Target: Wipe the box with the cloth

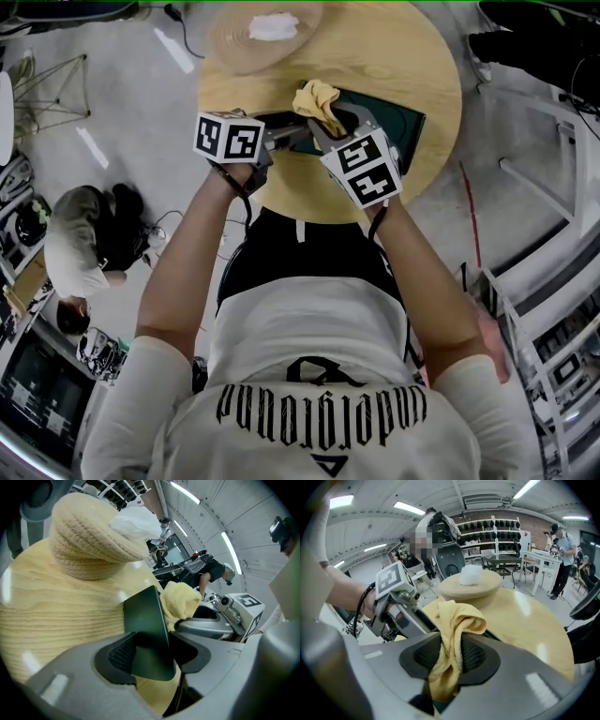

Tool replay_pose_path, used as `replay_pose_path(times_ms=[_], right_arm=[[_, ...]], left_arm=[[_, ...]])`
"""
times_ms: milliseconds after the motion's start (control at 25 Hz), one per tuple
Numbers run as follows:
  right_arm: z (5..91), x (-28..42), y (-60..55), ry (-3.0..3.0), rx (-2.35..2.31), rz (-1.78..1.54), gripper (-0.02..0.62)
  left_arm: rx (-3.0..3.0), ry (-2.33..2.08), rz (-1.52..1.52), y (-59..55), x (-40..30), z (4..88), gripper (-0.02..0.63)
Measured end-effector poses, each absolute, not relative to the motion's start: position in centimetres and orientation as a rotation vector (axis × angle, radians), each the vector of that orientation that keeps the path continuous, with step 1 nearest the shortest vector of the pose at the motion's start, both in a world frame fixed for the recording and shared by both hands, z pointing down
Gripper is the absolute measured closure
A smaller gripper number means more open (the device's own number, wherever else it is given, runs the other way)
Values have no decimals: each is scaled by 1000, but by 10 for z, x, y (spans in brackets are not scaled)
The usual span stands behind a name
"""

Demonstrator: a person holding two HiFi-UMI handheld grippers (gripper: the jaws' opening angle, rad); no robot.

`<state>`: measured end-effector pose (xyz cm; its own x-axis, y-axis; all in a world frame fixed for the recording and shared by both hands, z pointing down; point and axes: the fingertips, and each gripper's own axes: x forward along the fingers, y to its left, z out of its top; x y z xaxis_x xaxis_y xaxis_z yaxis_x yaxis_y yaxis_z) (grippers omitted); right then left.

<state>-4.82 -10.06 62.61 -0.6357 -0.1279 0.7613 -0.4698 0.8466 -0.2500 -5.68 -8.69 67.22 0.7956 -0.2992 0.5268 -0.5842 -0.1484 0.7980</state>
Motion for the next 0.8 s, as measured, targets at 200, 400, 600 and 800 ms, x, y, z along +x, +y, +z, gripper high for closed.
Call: replay_pose_path(times_ms=[200,400,600,800], right_arm=[[621,-30,-80,-2226,518,589,486],[619,-24,-54,-2219,574,641,486],[622,-24,-37,-2215,578,669,486],[625,-3,-34,-2181,639,669,486]], left_arm=[[1737,-675,273,-84,-50,669,370],[1729,-675,255,-81,-50,668,371],[1730,-678,258,-85,-47,669,371],[1748,-673,290,-83,-47,671,371]])
